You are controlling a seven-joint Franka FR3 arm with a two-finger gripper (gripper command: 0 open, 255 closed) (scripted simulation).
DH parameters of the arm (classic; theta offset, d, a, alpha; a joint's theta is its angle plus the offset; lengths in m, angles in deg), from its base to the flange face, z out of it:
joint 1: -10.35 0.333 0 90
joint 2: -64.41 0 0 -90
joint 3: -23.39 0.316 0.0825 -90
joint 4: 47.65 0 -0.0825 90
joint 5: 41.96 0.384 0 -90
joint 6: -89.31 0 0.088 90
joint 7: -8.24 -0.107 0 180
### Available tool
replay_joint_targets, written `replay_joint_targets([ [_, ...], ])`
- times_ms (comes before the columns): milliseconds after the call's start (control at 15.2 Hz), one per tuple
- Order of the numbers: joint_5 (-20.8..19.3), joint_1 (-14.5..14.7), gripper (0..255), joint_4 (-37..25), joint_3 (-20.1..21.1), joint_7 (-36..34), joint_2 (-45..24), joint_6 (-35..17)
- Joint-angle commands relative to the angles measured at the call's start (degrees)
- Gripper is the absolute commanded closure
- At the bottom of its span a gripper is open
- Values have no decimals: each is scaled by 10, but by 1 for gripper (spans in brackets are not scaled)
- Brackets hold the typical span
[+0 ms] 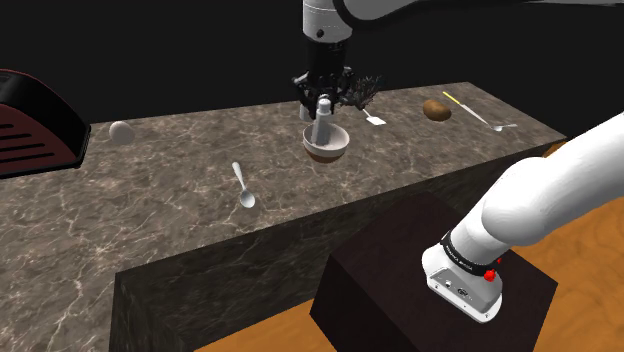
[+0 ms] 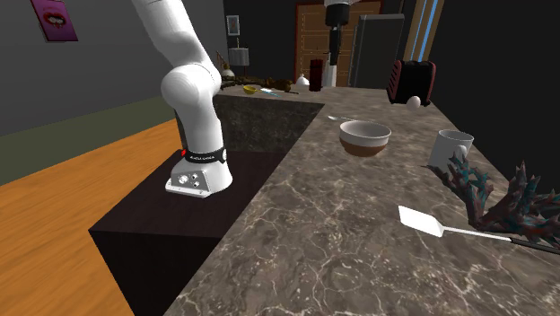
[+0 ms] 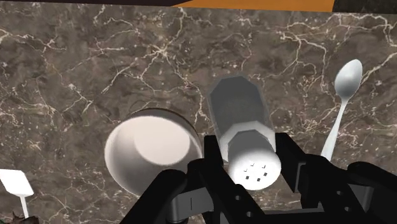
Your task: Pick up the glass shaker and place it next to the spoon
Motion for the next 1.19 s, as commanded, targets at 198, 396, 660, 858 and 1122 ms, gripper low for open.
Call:
replay_joint_targets([
  [198,-11,7,255,-22,30,-45,-48,-20],
  [396,-12,8,255,-2,31,-48,-51,-43],
  [660,-14,8,255,24,34,-53,-57,-74],
  [858,-17,8,255,42,35,-57,-62,-97],
  [1122,-21,8,255,64,38,-63,-72,-127],
])
